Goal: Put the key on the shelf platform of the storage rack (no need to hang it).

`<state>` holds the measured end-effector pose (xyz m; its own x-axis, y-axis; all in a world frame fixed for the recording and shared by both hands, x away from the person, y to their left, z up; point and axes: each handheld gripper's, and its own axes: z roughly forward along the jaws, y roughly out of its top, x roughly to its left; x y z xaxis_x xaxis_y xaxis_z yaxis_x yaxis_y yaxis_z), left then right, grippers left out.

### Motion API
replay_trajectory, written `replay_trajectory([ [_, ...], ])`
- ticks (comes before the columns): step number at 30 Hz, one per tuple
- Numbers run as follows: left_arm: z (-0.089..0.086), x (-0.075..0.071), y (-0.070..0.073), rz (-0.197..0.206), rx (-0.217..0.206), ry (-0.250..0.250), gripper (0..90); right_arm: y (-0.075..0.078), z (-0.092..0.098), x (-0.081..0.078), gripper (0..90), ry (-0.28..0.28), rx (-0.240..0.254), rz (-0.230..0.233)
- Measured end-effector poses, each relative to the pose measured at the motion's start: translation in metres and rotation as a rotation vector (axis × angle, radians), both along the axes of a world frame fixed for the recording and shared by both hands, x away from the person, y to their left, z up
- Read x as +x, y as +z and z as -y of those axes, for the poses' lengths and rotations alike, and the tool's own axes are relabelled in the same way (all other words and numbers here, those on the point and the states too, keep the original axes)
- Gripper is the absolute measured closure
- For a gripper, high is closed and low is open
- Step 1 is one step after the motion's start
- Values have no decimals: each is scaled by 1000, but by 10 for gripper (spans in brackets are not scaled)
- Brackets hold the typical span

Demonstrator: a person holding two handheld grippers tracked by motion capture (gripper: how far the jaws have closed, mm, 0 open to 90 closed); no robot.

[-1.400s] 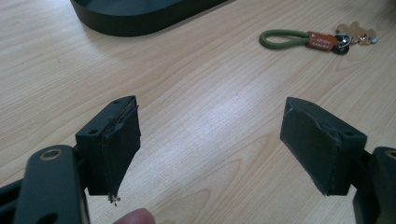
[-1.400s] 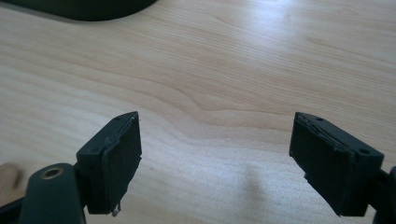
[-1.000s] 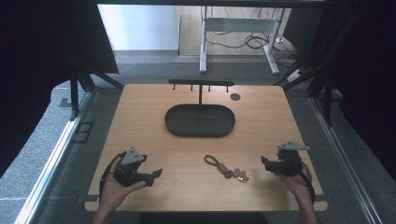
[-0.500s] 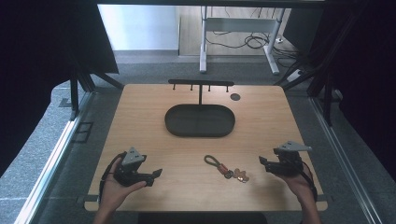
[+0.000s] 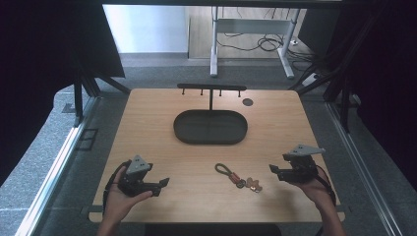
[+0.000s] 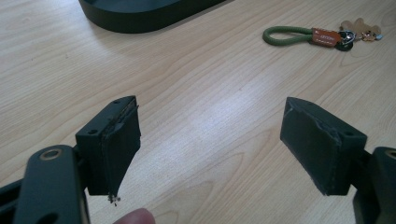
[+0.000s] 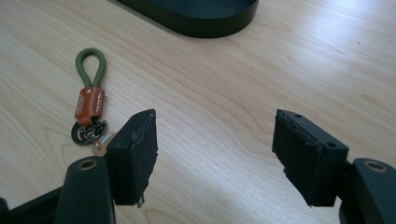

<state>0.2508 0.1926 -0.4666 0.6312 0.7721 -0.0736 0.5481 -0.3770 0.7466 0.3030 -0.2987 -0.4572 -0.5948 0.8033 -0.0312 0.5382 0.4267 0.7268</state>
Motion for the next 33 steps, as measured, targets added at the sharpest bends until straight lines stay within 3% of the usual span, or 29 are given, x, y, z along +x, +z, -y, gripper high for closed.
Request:
replay_trajectory([
  [10, 2, -2, 1, -1, 0, -10, 204, 17, -16, 5, 349, 56, -47, -53],
  [18, 2, -1, 0, -2, -1, -13, 204, 24, -33, 13, 376, 100, -97, -57],
  [33, 5, -1, 0, -5, 3, -21, 204, 28, -62, 18, 438, 176, -106, -65],
])
